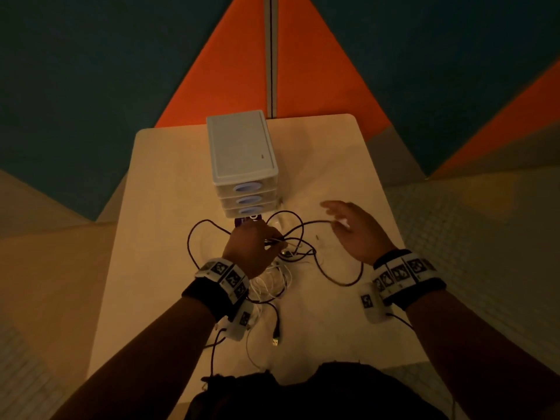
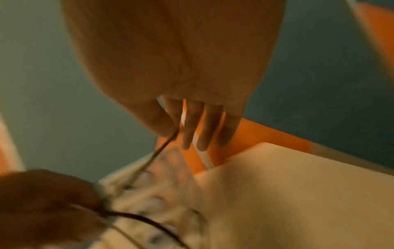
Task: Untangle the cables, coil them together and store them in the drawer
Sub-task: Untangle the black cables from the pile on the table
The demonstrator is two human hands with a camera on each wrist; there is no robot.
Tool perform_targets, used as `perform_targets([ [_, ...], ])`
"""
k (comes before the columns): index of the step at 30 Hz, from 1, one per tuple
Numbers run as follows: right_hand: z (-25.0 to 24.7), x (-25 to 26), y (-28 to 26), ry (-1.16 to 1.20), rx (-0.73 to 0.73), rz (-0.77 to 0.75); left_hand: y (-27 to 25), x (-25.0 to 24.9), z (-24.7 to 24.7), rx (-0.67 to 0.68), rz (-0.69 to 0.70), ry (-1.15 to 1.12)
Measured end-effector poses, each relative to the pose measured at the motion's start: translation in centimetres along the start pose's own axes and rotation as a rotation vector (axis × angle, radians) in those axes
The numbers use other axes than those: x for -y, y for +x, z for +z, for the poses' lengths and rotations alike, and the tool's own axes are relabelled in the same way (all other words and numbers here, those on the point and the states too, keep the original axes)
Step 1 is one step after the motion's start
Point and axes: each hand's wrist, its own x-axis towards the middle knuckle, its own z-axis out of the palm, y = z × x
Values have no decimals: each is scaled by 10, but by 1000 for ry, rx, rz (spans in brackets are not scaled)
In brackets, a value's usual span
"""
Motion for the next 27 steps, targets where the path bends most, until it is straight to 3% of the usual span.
perform_targets([
  [3, 12, 41, 14, -261, 47, -206, 0, -3, 8, 5, 33, 54],
  [6, 18, 62, 23, -660, 217, -85, -3, -4, 12, 11, 65, 115],
  [8, 16, 61, 28, -798, 251, -59, -5, -4, 12, 13, 80, 117],
  [16, 12, 35, 28, -650, 20, -293, -8, -3, 12, 45, -2, -97],
  [20, 11, 22, 29, -531, 50, -224, -4, 1, 11, 127, -45, -188],
  [22, 5, 14, 30, -494, 73, -148, -6, 8, 12, 105, -21, -177],
  [27, 1, 6, 20, -708, 273, -43, -10, 3, 10, 34, -35, 63],
])
